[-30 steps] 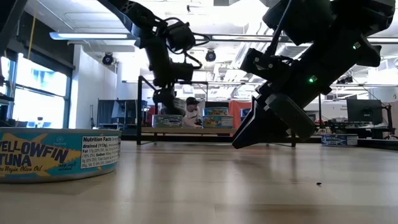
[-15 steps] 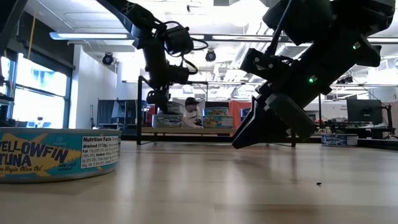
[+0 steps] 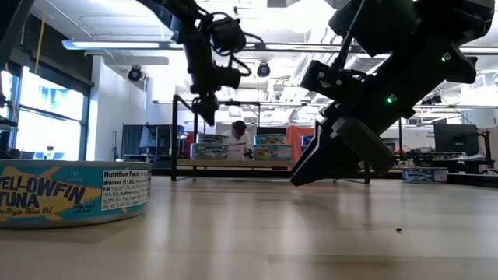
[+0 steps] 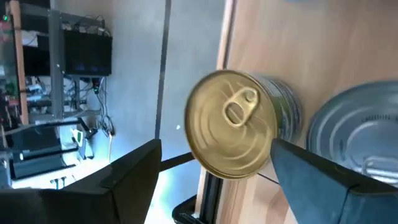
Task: Stack canned seafood by type on shelf
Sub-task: Stack the yellow and blue tuna can on top of the other yellow and blue tuna can on the shelf
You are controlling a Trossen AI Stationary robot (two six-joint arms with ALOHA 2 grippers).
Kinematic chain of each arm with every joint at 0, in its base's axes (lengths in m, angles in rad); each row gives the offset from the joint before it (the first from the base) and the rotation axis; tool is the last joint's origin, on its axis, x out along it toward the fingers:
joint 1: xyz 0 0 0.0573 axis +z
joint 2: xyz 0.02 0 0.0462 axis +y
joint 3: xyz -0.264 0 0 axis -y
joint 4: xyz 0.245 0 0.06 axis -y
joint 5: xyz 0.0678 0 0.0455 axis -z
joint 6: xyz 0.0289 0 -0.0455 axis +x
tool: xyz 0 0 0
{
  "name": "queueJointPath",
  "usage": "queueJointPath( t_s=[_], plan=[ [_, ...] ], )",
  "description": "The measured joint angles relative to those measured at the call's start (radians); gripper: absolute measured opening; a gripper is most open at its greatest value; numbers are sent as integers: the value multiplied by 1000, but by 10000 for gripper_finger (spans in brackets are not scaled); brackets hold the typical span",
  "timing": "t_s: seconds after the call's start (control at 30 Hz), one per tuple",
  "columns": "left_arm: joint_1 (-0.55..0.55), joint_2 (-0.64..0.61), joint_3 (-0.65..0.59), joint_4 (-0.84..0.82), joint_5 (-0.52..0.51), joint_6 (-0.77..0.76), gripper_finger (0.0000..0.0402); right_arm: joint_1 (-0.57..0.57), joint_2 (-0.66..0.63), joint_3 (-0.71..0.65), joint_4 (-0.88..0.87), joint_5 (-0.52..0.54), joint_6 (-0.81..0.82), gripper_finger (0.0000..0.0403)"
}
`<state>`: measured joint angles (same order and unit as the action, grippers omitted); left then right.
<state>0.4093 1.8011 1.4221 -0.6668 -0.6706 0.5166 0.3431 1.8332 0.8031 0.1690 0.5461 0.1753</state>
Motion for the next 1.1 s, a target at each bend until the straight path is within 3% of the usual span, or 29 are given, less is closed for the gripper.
queueJointPath(
  t_s=[0.3, 0.47, 0.67, 0.83, 1.0, 1.1],
  plan=[
    [-124, -50, 78, -205, 11, -241, 282, 61, -40, -2, -150, 20, 40, 138],
    [-278, -129, 64, -314, 27, -459, 265, 146, -90, -128, -112, 158, 175, 138],
    [-510, -266, -127, -155, 0, -600, 253, 254, -276, -305, -154, 321, 513, 138],
    [-671, -367, -352, 54, -16, -704, 253, 268, -465, -373, -270, 313, 714, 138],
    [-814, -431, -519, 143, 5, -791, 253, 218, -540, -379, -186, 272, 584, 138],
    [-891, -448, -583, 188, 142, -899, 252, 179, -527, -380, -35, 234, 425, 138]
  ],
)
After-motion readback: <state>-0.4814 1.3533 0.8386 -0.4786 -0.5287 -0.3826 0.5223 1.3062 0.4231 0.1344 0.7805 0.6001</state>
